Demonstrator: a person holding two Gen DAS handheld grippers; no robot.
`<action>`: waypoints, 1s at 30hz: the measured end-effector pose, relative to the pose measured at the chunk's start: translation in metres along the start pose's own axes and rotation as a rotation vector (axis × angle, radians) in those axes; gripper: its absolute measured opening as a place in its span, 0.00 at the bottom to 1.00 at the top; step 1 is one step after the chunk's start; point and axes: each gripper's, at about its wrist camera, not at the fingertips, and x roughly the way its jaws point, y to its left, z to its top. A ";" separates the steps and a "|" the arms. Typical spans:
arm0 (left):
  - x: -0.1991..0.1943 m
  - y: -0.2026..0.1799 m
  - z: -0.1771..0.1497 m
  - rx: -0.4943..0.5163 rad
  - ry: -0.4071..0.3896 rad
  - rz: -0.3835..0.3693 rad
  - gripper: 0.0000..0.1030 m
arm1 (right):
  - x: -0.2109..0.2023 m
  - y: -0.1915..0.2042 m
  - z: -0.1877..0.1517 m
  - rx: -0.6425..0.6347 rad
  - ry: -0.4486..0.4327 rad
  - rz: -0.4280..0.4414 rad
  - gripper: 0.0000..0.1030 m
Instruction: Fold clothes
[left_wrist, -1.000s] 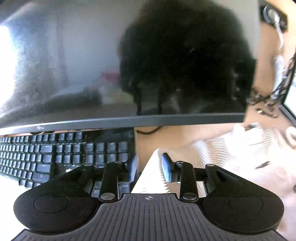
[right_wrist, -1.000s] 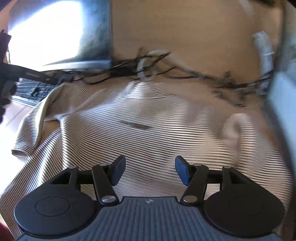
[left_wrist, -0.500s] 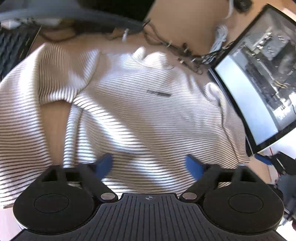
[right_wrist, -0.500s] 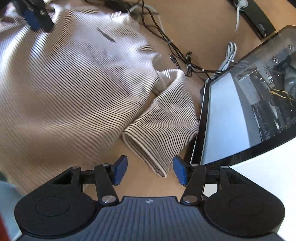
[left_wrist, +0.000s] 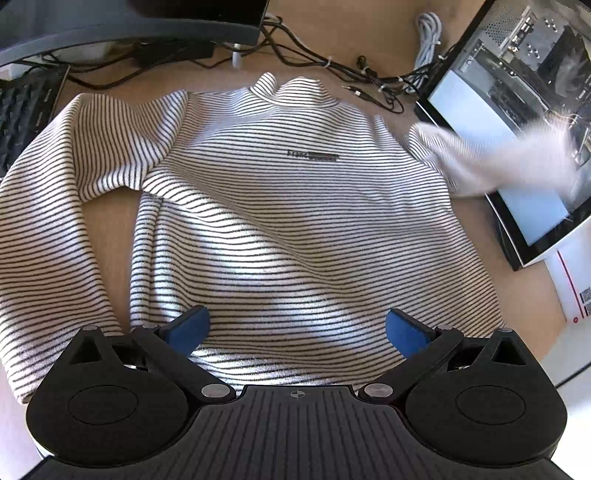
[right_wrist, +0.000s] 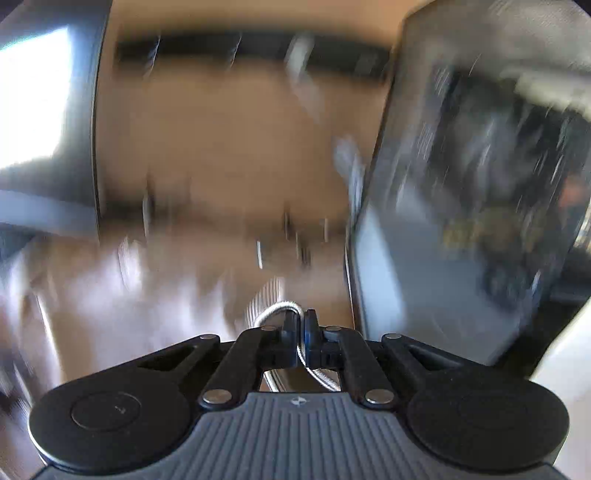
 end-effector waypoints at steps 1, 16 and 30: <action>0.000 -0.001 -0.001 0.007 -0.001 0.001 1.00 | -0.008 -0.001 0.018 0.042 -0.051 0.031 0.03; 0.000 0.002 -0.009 0.011 -0.028 -0.016 1.00 | 0.026 0.084 0.080 0.055 -0.121 0.274 0.03; -0.001 0.003 -0.019 0.060 -0.035 -0.026 1.00 | 0.049 0.120 0.075 0.010 -0.135 0.328 0.24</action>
